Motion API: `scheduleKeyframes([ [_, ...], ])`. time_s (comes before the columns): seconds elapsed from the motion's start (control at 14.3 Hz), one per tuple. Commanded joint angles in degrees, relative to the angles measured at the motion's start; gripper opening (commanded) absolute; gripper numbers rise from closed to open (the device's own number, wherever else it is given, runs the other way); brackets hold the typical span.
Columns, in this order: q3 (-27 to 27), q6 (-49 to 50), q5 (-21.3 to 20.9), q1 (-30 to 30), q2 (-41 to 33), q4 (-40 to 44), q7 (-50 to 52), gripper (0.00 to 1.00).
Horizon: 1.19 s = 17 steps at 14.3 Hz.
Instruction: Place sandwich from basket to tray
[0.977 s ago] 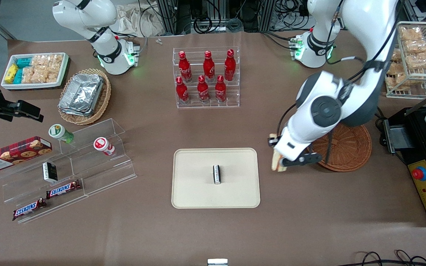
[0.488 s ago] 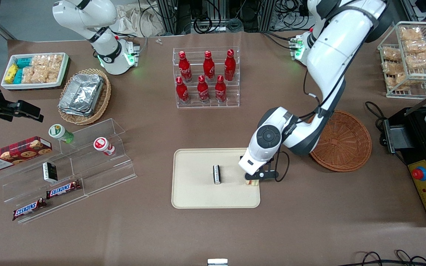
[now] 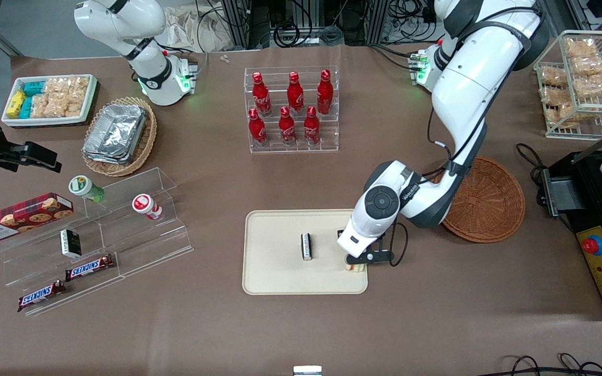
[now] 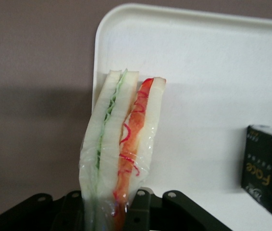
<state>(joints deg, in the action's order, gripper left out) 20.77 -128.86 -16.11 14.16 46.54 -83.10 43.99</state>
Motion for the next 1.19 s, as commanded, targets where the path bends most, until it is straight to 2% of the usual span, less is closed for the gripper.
scheduleKeyframes([
  [0.0, 0.3, -0.1, -1.3, 0.2, 1.9, 4.1, 1.8, 0.00],
  [0.14, 0.4, 0.3, 0.6, 0.2, 1.8, 5.1, 1.7, 0.00],
  [0.42, 0.3, 0.0, 0.6, 2.3, 4.6, 8.6, 2.8, 0.00],
  [0.84, 0.2, -1.6, 0.0, 2.4, 7.4, 9.2, 2.5, 0.00],
  [0.91, 0.1, -2.1, 0.0, 2.4, 7.9, 9.2, 2.4, 0.18],
  [0.98, 0.1, -2.9, 0.0, 2.4, 8.1, 9.2, 2.4, 0.48],
  [1.05, 0.0, -3.6, -0.1, 2.4, 8.4, 9.0, 2.4, 0.99],
  [1.12, 0.0, -3.8, -0.1, 2.4, 8.4, 8.8, 2.4, 1.00],
])
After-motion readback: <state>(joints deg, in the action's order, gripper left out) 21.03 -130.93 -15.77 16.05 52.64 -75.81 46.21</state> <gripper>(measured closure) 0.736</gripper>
